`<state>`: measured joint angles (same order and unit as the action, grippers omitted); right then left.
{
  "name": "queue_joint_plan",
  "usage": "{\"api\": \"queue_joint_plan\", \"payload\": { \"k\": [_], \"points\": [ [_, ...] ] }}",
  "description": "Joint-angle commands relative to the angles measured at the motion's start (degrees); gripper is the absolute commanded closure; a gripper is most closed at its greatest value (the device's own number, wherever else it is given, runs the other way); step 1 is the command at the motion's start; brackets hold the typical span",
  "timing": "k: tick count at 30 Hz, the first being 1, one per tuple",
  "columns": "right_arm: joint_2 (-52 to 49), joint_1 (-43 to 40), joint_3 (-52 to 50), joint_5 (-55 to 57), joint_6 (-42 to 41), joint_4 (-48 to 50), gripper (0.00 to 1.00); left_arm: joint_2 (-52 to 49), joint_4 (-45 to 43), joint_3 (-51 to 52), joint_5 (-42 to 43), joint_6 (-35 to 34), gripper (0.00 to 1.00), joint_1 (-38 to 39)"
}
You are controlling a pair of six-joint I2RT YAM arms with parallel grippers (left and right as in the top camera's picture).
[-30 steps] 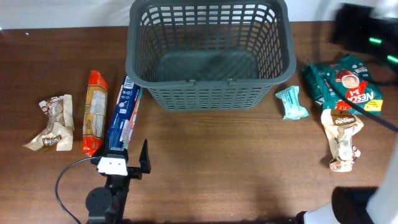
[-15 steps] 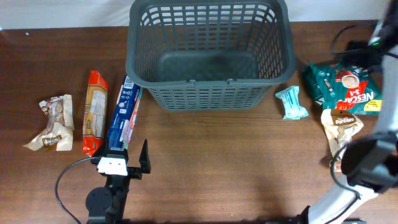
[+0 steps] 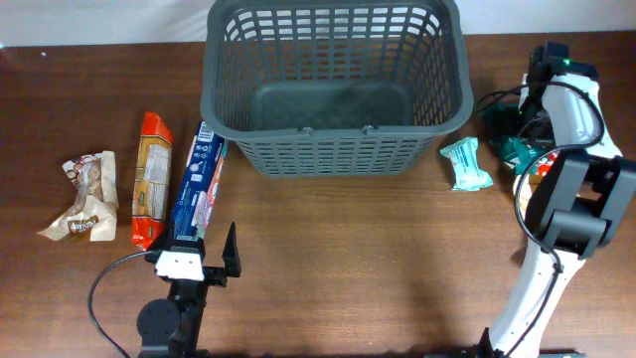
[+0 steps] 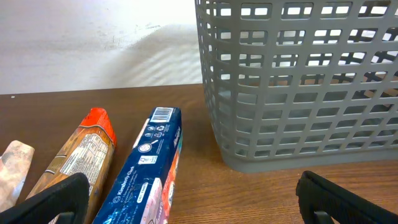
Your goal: Pack container
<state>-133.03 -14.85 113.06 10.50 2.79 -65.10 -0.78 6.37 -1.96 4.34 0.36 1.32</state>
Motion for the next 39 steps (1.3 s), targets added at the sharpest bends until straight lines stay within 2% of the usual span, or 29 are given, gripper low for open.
{"api": "queue_joint_plan", "payload": {
  "k": [1,2,4,5,6,7,8,10,12,17,22,31,39],
  "points": [
    [-4.0,0.2,-0.4,-0.6,-0.1,1.5,0.00,0.5,-0.1,0.4,0.4,-0.2,0.01,0.0],
    [-4.7,0.2,-0.4,-0.8,-0.2,1.7,0.05,0.5,-0.1,0.4,0.4,-0.2,0.01,0.0],
    [-5.9,0.2,-0.4,-1.0,-0.3,2.0,0.27,0.5,-0.1,0.4,0.4,-0.2,0.01,0.0],
    [-6.3,0.2,-0.4,-1.0,-0.8,1.9,0.45,0.5,-0.1,0.4,0.4,-0.2,0.01,0.0],
    [-6.7,0.2,-0.5,-1.0,-1.2,2.0,0.55,0.5,-0.1,0.4,0.4,-0.2,0.01,0.0],
    [-7.0,0.2,-0.7,-0.9,-2.1,2.1,0.74,0.5,-0.1,0.4,0.4,-0.2,0.01,0.0],
    [-7.1,0.2,-1.0,-0.8,-3.1,2.2,0.83,0.5,-0.1,0.4,0.4,-0.2,0.01,0.0],
    [-7.2,0.2,-2.0,-1.0,-5.9,2.5,0.86,0.5,-0.1,0.4,0.4,-0.2,0.01,0.0],
    [-7.2,0.2,-2.5,-1.0,-7.5,2.5,0.96,0.5,-0.1,0.4,0.4,-0.2,0.01,0.0],
    [-6.8,0.1,-1.2,-1.0,-8.2,0.0,0.96,0.5,-0.1,0.4,0.4,-0.2,0.01,0.0],
    [-2.9,-1.0,4.9,-1.5,-9.5,-4.4,0.96,0.5,-0.1,0.4,0.4,-0.2,0.01,0.0],
    [9.8,-1.2,24.6,-1.5,-9.0,-10.6,0.96,0.5,-0.1,0.4,0.4,-0.2,0.01,0.0],
    [19.5,-0.5,37.4,-1.5,-8.6,-14.0,0.96,0.5,-0.1,0.4,0.4,-0.2,0.01,0.0]
  ]
}}
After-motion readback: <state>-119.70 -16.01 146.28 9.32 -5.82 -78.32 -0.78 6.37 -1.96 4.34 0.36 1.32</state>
